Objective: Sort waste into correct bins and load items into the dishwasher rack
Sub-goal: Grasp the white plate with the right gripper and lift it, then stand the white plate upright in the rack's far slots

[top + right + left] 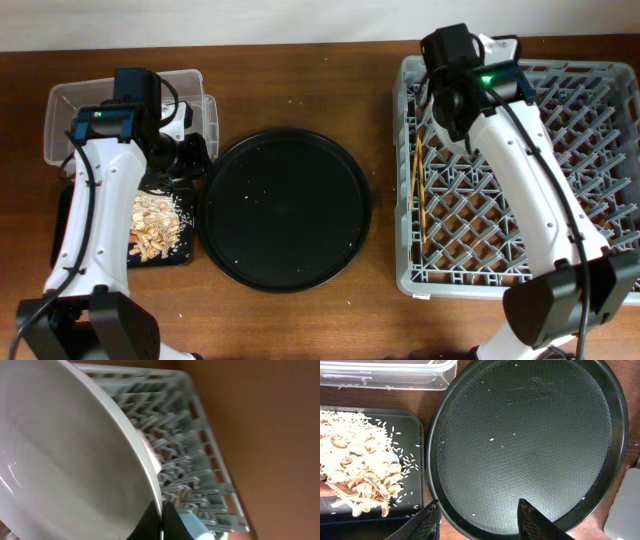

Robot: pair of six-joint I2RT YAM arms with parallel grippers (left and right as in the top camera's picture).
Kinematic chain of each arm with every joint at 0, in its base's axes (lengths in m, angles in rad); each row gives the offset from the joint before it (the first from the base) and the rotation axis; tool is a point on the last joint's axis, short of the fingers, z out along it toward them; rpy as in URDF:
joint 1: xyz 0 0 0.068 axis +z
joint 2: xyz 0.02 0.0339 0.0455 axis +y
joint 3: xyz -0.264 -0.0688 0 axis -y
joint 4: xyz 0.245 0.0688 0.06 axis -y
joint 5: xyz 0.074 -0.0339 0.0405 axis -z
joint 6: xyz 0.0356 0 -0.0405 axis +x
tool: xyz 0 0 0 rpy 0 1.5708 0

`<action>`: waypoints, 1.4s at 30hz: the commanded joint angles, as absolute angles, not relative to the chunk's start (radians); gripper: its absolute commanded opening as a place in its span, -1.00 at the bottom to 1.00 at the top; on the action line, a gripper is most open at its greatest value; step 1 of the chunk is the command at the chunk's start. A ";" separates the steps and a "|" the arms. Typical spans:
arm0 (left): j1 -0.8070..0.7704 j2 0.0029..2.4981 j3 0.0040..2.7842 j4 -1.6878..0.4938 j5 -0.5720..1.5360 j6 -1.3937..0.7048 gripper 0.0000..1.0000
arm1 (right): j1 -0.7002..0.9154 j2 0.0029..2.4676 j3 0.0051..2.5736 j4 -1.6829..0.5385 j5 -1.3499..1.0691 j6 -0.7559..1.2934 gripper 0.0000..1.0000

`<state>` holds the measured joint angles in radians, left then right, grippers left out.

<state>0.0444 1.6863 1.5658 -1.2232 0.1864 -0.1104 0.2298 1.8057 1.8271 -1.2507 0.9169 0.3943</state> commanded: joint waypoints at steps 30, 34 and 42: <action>-0.019 1.671 1.573 -1.191 0.077 -0.116 0.98 | -0.213 1.605 1.632 -1.292 -0.202 0.103 0.80; -0.017 1.671 1.573 -1.308 0.076 -0.116 0.98 | -0.224 1.605 1.625 -1.401 -0.156 0.105 0.80; -0.018 1.526 1.422 -1.287 0.037 -0.117 0.98 | -0.224 1.281 1.207 -1.164 -0.143 0.112 0.94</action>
<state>-0.0185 1.6608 1.5276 -1.3712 0.0532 -0.1207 -0.2184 1.4578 1.3258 -1.2205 -0.1478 0.1169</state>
